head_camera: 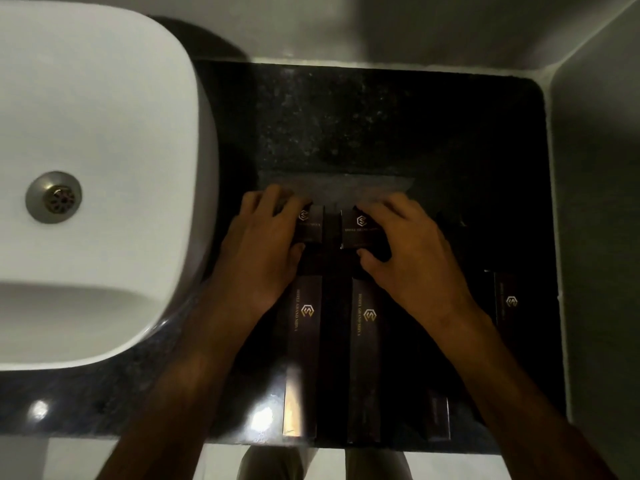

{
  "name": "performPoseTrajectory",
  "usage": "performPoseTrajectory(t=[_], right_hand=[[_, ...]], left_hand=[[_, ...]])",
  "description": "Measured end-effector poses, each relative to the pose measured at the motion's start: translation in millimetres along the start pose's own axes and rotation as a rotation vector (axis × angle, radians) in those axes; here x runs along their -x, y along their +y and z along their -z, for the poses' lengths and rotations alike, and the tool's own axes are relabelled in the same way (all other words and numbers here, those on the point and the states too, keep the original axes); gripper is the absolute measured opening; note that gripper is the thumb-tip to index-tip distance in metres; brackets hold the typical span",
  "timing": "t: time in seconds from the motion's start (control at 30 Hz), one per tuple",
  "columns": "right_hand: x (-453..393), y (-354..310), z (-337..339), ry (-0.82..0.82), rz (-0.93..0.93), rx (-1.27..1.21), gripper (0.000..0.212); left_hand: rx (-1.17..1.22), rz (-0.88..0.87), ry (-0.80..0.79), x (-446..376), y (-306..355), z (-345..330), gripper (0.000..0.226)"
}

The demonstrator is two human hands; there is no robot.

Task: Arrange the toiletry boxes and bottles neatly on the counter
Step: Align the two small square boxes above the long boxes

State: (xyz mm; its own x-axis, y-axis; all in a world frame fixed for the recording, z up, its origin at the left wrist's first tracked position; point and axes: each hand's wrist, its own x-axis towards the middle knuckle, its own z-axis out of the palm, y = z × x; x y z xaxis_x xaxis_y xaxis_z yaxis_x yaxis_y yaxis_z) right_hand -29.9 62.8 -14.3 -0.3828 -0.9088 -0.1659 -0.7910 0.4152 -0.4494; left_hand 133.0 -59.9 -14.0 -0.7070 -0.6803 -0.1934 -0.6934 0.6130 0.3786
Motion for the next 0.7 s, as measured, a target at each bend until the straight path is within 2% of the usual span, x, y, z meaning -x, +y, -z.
performPoseTrajectory(t=[0.7], right_hand=[[-0.3,1.2,-4.4,0.003,-0.011,0.010,0.062]], left_hand=[[0.000,0.027,0.005,1.4,3.0,-6.4,0.066]])
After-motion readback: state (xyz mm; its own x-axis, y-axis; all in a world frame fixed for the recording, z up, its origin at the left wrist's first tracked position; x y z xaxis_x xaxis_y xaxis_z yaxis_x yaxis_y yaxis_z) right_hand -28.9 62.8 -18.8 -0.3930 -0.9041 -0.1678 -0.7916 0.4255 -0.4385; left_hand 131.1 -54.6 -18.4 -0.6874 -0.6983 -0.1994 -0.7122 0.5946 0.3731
